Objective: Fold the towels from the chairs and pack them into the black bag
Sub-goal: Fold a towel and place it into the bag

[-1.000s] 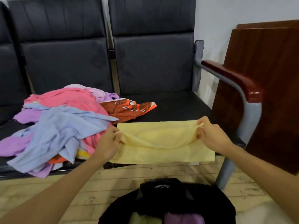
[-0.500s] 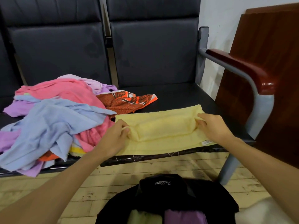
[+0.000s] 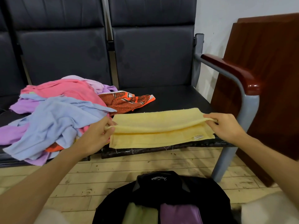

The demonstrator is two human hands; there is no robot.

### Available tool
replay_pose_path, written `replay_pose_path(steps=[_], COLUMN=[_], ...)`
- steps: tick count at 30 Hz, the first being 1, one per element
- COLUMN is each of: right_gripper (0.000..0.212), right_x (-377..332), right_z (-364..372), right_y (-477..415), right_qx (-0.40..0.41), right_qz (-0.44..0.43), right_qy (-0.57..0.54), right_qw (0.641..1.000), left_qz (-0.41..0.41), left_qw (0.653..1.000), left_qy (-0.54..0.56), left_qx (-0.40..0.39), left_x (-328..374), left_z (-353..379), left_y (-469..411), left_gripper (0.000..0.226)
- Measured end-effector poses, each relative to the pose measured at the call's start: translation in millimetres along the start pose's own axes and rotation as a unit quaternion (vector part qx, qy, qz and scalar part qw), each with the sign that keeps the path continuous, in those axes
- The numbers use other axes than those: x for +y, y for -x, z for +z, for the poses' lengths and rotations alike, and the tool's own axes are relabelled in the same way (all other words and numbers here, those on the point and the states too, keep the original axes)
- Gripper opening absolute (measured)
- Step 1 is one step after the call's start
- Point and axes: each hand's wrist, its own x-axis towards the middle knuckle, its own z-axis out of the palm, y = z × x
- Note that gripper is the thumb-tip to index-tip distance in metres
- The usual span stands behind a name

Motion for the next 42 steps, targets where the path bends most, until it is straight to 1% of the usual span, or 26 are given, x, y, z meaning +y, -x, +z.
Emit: replay_pose_path(steps=[3, 5, 7, 9, 11, 13, 14, 15, 17, 19, 20, 22, 24, 25, 27, 30, 32, 34, 36, 37, 38, 40, 41, 42], right_gripper=[0.025, 0.020, 0.020, 0.024, 0.033, 0.045, 0.043, 0.034, 0.012, 0.004, 0.001, 0.013, 0.020, 0.026, 0.036, 0.043, 0.044, 0.036, 0.024, 0.019, 0.016, 0.015, 0.012, 0.014], right_x=[1.8, 5.5, 8.3, 6.7, 2.8, 0.5, 0.0, 0.2, 0.0, 0.1, -0.3, -0.4, -0.5, -0.5, 2.1, 2.8, -1.0, -5.8, -8.6, -8.2, -7.0, -3.5, -1.4, 0.0], right_z=[-4.9, -7.4, -7.4, -7.9, -7.4, -3.4, -0.1, 3.4, 10.3, 16.6, 18.9, 23.5, 26.0, 26.9, 29.6, 31.3, 29.4, 27.4, 25.4, 24.4, 23.7, 21.6, 20.0, 18.0], right_y=[6.7, 8.0, 7.9, 6.1, 3.4, 0.1, -0.9, -1.8, -4.1, -7.2, -8.7, -12.1, -15.7, -17.2, -20.1, -24.2, -25.5, -25.1, -23.1, -22.2, -21.1, -18.4, -17.1, -15.5], right_qx=[-0.039, -0.095, -0.160, -0.184, -0.182, -0.167, -0.151, -0.128, -0.078, -0.036, -0.023, -0.018, -0.029, -0.039, -0.060, -0.093, -0.112, -0.129, -0.130, -0.122, -0.110, -0.090, -0.087, -0.088], right_qz=[0.020, 0.034, 0.050, 0.076, 0.108, 0.125, 0.129, 0.131, 0.139, 0.156, 0.168, 0.198, 0.233, 0.245, 0.265, 0.285, 0.288, 0.287, 0.285, 0.286, 0.290, 0.303, 0.320, 0.342], right_qy=[-0.004, 0.017, 0.050, 0.042, 0.001, -0.011, -0.008, -0.004, 0.006, 0.011, 0.009, 0.015, 0.039, 0.058, 0.090, 0.077, 0.043, 0.021, -0.001, -0.016, -0.034, -0.097, -0.137, -0.179], right_qw=[0.999, 0.995, 0.985, 0.979, 0.977, 0.978, 0.980, 0.983, 0.987, 0.987, 0.986, 0.980, 0.971, 0.967, 0.958, 0.951, 0.950, 0.949, 0.950, 0.950, 0.950, 0.944, 0.934, 0.918], left_qz=[-0.020, -0.033, -0.011, 0.016, 0.000, -0.056, -0.094, -0.131, -0.190, -0.214, -0.223, -0.239, -0.237, -0.234, -0.235, -0.223, -0.216, -0.227, -0.260, -0.286, -0.315, -0.370, -0.388, -0.398], left_qw=[0.997, 0.993, 0.990, 0.989, 0.993, 0.995, 0.992, 0.988, 0.978, 0.965, 0.958, 0.947, 0.938, 0.937, 0.939, 0.946, 0.959, 0.967, 0.965, 0.954, 0.932, 0.856, 0.822, 0.797], left_qy=[-0.026, -0.041, -0.059, -0.083, -0.087, -0.087, -0.082, -0.071, -0.080, -0.139, -0.166, -0.204, -0.244, -0.253, -0.244, -0.225, -0.171, -0.102, 0.004, 0.084, 0.182, 0.361, 0.417, 0.454], left_qx=[-0.064, -0.103, -0.130, -0.125, -0.076, 0.001, 0.025, 0.026, -0.013, -0.056, -0.065, -0.066, -0.065, -0.064, -0.055, -0.060, -0.062, -0.054, -0.034, -0.021, -0.008, -0.002, -0.001, -0.002], left_x=[-7.3, -9.2, -9.1, -9.3, -8.7, -7.8, -8.7, -11.0, -17.3, -23.4, -25.6, -28.3, -27.6, -27.1, -23.0, -7.2, 5.1, 15.7, 22.5, 24.6, 28.7, 37.4, 39.6, 42.7], left_z=[1.8, 5.5, 7.4, 10.3, 15.8, 22.8, 25.4, 26.9, 26.9, 27.4, 29.2, 35.2, 42.2, 44.7, 46.5, 46.9, 47.0, 45.4, 43.9, 43.4, 42.0, 38.2, 36.1, 33.6], left_y=[0.8, 2.3, 3.0, 0.5, -3.8, -11.6, -15.3, -18.5, -24.7, -30.4, -33.3, -37.8, -41.4, -43.8, -46.8, -46.6, -44.7, -40.9, -37.7, -36.2, -33.1, -27.2, -25.5, -23.6], left_gripper=[0.004, 0.002, 0.008, 0.013, 0.010, 0.002, 0.008, 0.014, 0.023, 0.038, 0.050, 0.069, 0.074, 0.073, 0.063, 0.045, 0.047, 0.052, 0.047, 0.043, 0.038, 0.025, 0.019, 0.014])
